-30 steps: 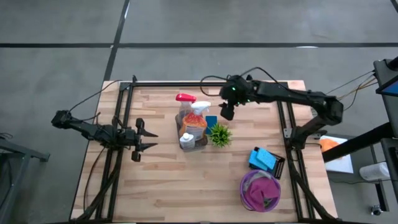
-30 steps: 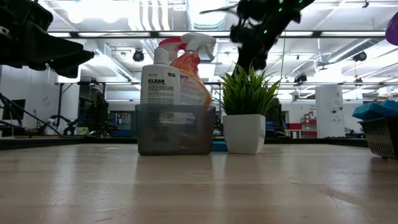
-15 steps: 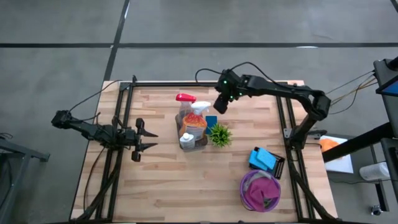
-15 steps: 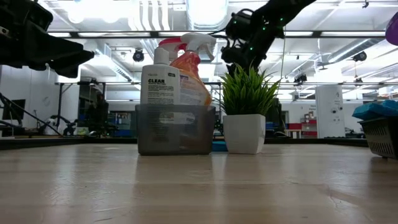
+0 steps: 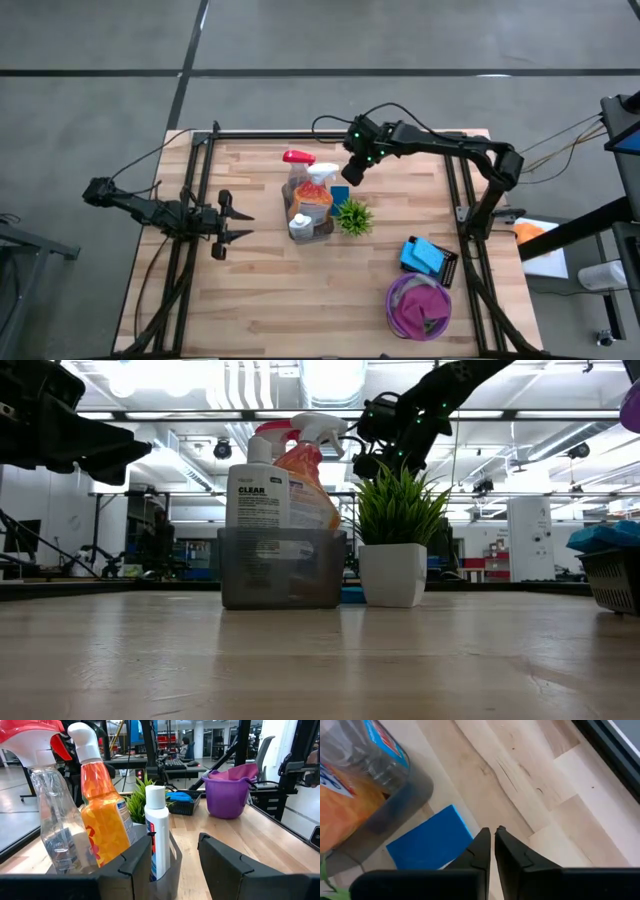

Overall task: Pick & Place Kitchen Items
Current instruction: Put the blue sponge into the black bin

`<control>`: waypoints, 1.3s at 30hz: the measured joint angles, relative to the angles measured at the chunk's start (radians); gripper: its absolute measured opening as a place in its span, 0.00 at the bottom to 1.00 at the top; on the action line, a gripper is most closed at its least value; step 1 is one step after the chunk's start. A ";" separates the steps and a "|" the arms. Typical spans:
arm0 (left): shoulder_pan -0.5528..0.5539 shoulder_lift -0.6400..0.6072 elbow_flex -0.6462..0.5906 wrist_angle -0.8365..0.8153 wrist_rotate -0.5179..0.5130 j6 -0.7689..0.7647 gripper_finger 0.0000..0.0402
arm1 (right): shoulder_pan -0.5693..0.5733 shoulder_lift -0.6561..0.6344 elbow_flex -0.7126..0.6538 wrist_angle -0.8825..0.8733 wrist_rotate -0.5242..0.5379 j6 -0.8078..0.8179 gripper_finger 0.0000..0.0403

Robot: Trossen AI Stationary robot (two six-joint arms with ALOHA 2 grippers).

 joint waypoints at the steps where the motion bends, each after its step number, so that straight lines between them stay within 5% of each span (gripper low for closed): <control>1: 0.000 0.000 0.000 0.000 0.000 0.000 0.40 | 0.000 0.001 0.000 0.000 -0.005 0.000 0.06; 21: 0.000 0.000 -0.001 0.000 0.004 -0.001 0.40 | 0.003 -0.017 0.011 -0.026 -0.059 -0.055 0.04; 28: 0.000 0.000 -0.001 0.000 0.007 0.012 0.40 | 0.046 -0.162 -0.064 0.420 -0.058 -0.131 0.04; 35: 0.000 0.000 -0.001 0.000 0.008 0.024 0.40 | 0.192 -0.266 -0.353 1.116 -0.064 -0.162 0.04; 39: 0.000 0.003 -0.001 -0.001 0.007 0.023 0.40 | 0.282 -0.281 -0.467 1.255 0.006 -0.158 0.04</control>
